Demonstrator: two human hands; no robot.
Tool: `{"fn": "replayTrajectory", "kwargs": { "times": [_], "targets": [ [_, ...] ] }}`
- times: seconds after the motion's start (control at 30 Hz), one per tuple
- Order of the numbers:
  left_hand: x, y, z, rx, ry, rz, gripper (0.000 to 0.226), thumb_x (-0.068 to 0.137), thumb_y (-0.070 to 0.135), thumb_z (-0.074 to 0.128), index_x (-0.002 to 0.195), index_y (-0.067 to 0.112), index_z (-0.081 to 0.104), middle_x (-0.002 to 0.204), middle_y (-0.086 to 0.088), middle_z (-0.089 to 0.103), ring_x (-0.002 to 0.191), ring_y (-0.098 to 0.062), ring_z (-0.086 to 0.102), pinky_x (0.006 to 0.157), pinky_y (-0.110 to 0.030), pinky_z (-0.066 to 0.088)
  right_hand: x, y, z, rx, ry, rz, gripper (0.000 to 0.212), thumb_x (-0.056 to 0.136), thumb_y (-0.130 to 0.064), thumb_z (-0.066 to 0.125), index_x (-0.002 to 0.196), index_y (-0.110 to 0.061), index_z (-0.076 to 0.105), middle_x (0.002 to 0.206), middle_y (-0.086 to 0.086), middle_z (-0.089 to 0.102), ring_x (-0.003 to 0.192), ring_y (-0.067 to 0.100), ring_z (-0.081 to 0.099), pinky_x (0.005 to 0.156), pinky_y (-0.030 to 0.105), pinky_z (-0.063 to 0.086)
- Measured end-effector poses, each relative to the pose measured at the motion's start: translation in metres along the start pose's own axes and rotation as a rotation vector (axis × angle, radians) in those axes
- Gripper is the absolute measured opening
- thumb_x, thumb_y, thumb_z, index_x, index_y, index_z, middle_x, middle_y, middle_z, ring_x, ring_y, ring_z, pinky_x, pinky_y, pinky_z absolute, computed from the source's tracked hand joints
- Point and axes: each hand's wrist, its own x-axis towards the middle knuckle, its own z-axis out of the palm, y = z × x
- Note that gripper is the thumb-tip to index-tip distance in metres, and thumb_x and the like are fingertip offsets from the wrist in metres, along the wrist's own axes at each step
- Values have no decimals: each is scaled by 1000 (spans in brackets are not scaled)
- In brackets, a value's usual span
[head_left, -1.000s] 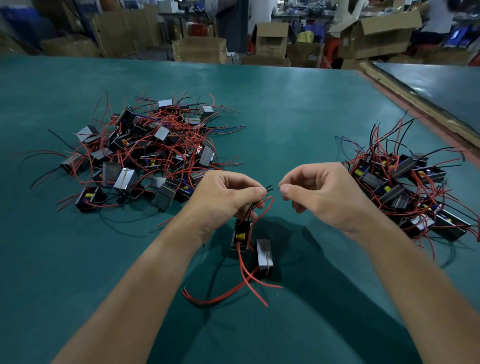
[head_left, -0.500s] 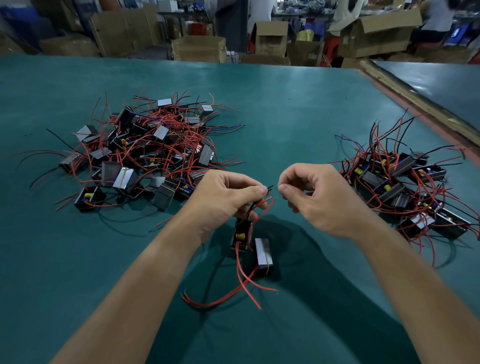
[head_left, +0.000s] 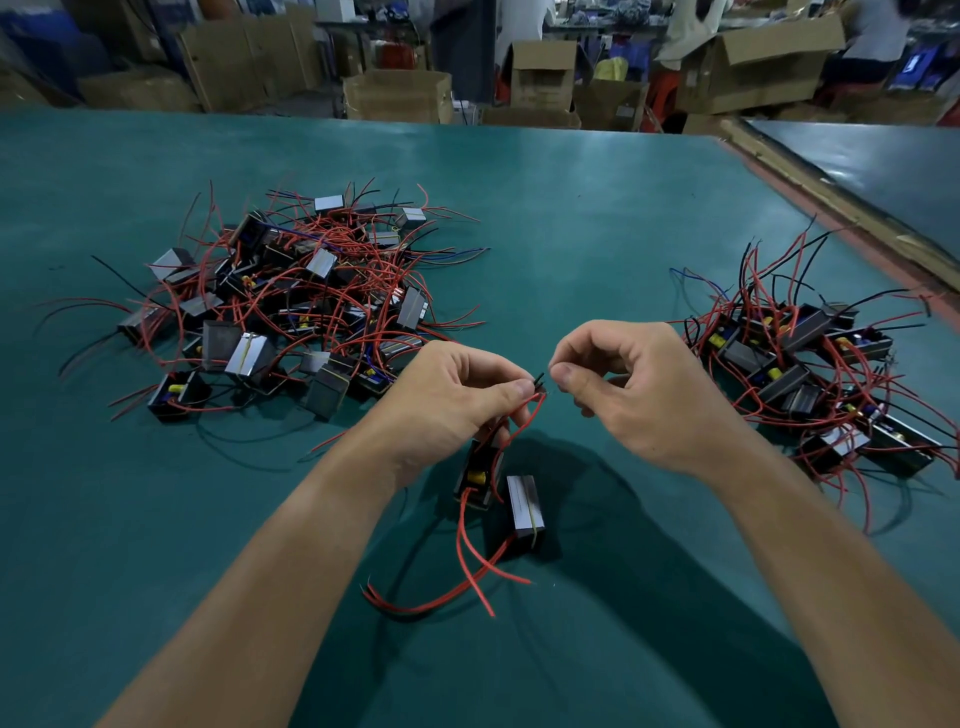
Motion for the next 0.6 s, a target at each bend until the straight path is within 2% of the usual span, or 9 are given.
{"fn": "replayTrajectory", "kwargs": {
  "times": [0.17,0.27,0.33,0.47,0.6],
  "targets": [
    [0,0,1,-5,-7,-1,16,92,4,62,81,9,73,59,1,66,53,-10,56,54,-21,52,1,3,1,4,32,28,19,90,-12,69,76,-25,66,65,-15,64,59,5,57,62,24,49],
    [0,0,1,-14,-3,-18,14,92,3,61,83,3,73,58,0,65,52,-8,55,52,-18,51,0,2,0,-12,3,18,14,91,-15,69,81,-25,69,69,-13,66,62,12,59,64,32,54],
    [0,2,0,-31,-16,-46,14,92,3,60,86,-3,72,57,0,63,49,-7,54,49,-17,48,-1,0,-1,-25,-31,4,11,90,-20,67,82,-26,69,70,-14,66,62,12,59,64,33,54],
    [-1,5,1,-43,-40,-96,17,93,6,59,85,-1,72,57,-4,57,45,-9,48,48,-17,44,-1,1,-1,-63,-69,12,15,92,-18,67,78,-25,67,66,-16,64,59,5,56,64,26,49],
    [-1,7,1,-58,-34,-104,19,92,6,60,80,2,73,56,-4,56,44,-9,48,47,-16,43,-2,-2,-1,-73,-67,32,19,92,-17,67,75,-24,65,63,-17,63,58,4,56,64,18,45]
  ]
}}
